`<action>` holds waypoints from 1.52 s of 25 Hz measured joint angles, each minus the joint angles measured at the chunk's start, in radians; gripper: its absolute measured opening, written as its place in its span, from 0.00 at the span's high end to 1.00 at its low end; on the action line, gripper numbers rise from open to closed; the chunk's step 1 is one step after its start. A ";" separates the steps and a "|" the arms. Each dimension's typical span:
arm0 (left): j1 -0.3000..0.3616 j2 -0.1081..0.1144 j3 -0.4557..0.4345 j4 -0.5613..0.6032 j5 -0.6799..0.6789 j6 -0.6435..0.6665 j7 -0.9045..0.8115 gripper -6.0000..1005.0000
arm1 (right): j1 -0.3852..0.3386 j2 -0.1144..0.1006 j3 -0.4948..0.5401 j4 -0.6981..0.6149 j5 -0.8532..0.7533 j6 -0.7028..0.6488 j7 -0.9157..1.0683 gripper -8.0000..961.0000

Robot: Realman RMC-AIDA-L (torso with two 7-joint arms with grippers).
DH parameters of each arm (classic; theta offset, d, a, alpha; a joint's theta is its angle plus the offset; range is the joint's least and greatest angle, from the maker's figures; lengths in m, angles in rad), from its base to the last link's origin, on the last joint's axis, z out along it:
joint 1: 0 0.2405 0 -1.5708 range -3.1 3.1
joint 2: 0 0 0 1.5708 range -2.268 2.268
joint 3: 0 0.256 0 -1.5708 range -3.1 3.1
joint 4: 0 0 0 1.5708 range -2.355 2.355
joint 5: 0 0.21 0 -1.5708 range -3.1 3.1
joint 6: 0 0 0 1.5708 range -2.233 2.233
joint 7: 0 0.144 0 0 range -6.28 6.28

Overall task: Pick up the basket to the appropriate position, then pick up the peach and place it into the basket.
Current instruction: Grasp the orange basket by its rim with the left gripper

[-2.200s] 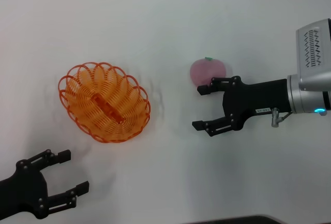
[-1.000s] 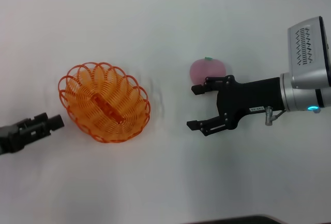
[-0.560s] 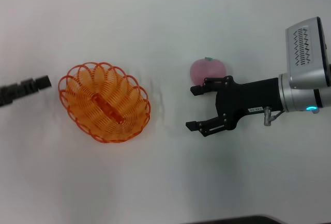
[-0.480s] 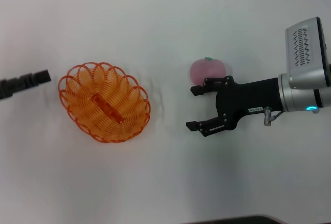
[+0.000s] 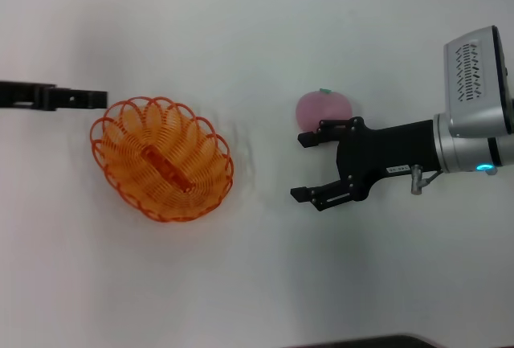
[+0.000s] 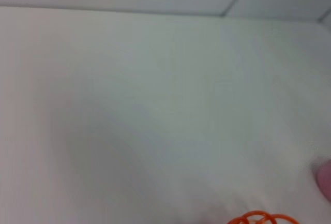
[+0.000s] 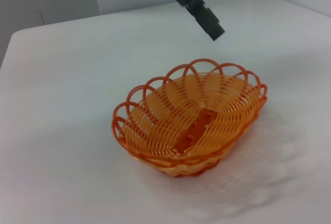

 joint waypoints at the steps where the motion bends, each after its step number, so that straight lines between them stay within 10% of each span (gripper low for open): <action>1: -0.012 -0.001 0.021 0.006 0.012 -0.004 -0.010 0.16 | 0.000 0.000 0.000 0.000 0.000 0.000 0.000 0.02; 22: -0.184 -0.055 0.336 0.053 0.271 -0.054 -0.113 0.16 | 0.005 0.000 -0.001 -0.002 0.000 0.005 0.000 0.02; 38: -0.218 -0.100 0.352 0.003 0.392 -0.122 -0.122 0.21 | 0.009 0.004 -0.028 -0.001 0.000 0.030 0.000 0.02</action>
